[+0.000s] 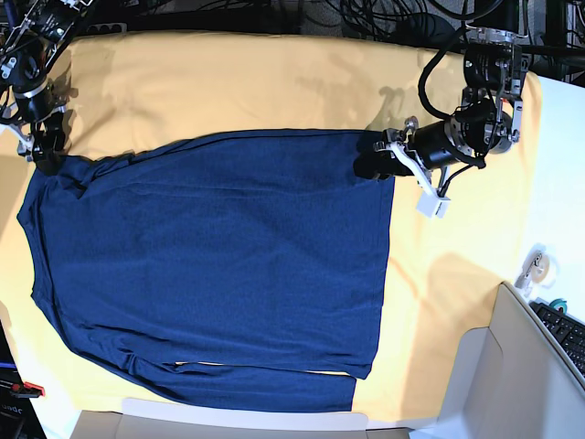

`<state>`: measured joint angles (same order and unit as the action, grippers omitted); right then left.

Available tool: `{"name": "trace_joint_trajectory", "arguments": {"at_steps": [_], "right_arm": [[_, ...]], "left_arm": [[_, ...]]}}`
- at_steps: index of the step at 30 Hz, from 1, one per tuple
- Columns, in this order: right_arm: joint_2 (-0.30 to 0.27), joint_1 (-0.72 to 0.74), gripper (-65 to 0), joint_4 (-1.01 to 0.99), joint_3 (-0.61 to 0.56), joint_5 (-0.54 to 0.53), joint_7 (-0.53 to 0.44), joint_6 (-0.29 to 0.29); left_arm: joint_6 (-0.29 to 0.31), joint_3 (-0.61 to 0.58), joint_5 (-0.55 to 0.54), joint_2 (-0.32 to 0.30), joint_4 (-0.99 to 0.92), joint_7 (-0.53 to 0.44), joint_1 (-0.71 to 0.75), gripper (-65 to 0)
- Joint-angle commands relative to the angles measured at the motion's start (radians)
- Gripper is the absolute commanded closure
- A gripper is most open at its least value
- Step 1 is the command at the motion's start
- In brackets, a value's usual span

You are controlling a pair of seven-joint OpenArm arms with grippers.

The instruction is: Fold the T-shirt properly

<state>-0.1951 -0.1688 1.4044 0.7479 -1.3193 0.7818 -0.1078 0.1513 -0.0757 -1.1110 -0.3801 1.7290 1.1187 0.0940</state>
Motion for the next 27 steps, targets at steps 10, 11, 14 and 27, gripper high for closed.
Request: {"name": "trace_joint_trajectory", "arguments": {"at_steps": [10, 11, 14, 27], "right_arm": [[-0.002, 0.099, -36.8, -0.067, -0.006, -0.001, 0.012, -0.019], [-0.002, 0.107, -36.8, -0.073, -0.006, 0.001, 0.012, -0.019], [-0.002, 0.136, -36.8, -0.072, -0.006, 0.034, 0.012, -0.019], [-0.002, 0.151, -31.4, -0.066, -0.008, 0.036, 0.02, -0.017]], "left_arm": [[0.008, 0.007, -0.019, -0.01, 0.019, -0.002, -0.012, -17.0], [0.008, 0.007, -0.019, -0.01, 0.019, -0.002, -0.012, -17.0], [0.008, 0.007, -0.019, -0.01, 0.019, -0.002, -0.012, -17.0], [0.003, 0.126, -0.016, -0.01, 0.012, 0.008, 0.031, -17.1]]}}
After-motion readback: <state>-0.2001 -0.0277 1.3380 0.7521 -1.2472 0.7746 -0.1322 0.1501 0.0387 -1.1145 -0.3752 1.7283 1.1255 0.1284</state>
